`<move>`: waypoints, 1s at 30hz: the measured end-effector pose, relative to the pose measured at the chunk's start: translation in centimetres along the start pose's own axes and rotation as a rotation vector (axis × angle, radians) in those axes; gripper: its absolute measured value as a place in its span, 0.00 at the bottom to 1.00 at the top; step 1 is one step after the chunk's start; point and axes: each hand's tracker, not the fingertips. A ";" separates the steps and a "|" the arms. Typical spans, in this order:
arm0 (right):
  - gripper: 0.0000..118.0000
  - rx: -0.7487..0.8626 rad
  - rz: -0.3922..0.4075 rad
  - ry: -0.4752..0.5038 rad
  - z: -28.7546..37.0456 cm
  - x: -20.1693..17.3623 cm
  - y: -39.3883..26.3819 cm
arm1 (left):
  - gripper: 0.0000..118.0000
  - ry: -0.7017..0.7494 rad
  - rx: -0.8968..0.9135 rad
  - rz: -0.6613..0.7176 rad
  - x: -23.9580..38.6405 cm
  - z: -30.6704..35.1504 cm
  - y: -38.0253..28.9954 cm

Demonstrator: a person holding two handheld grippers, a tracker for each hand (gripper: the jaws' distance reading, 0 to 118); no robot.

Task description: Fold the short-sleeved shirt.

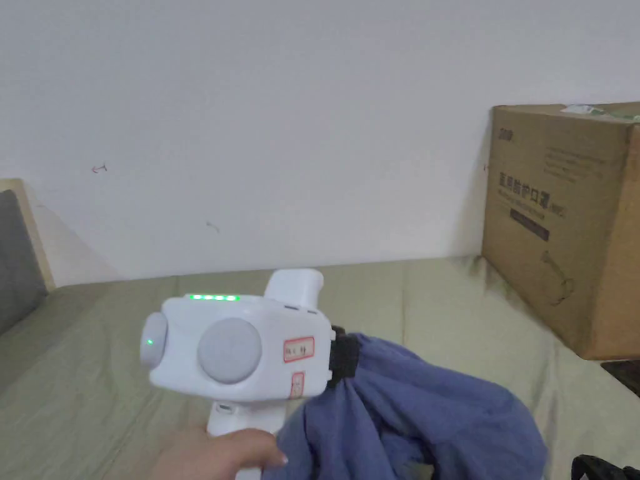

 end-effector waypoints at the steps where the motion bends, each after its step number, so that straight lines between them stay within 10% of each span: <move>1: 0.00 -0.024 -0.015 -0.015 -0.2 0.5 -0.3 | 0.01 -0.002 -0.077 0.020 -0.3 -2.8 -1.5; 8: 0.00 -0.130 -0.051 -0.049 -1.3 2.3 -2.9 | 0.06 -0.026 -0.424 0.574 -4.7 -12.5 -13.3; 11: 0.00 -0.161 -0.046 -0.043 -1.7 2.2 -3.6 | 0.84 -0.078 -0.411 0.690 -6.2 -11.9 -14.7; 12: 0.00 -0.165 -0.045 -0.040 -1.8 2.0 -3.7 | 0.92 -0.098 -0.370 0.700 -6.5 -11.0 -14.3; 19: 0.00 -0.097 -0.023 -0.010 -1.3 0.1 -2.0 | 0.91 -0.009 -0.031 0.548 -7.1 -0.5 -8.4; 23: 0.00 0.037 0.007 -0.001 -0.5 -1.3 -0.9 | 0.87 0.244 0.373 0.237 -3.7 9.0 -9.2; 28: 0.00 0.227 0.012 -0.006 0.7 -3.1 -1.3 | 0.50 0.407 0.712 0.098 0.3 16.4 -15.8; 30: 0.00 0.290 0.052 -0.036 1.2 -4.0 -1.6 | 0.08 0.447 0.738 0.123 1.3 17.8 -18.0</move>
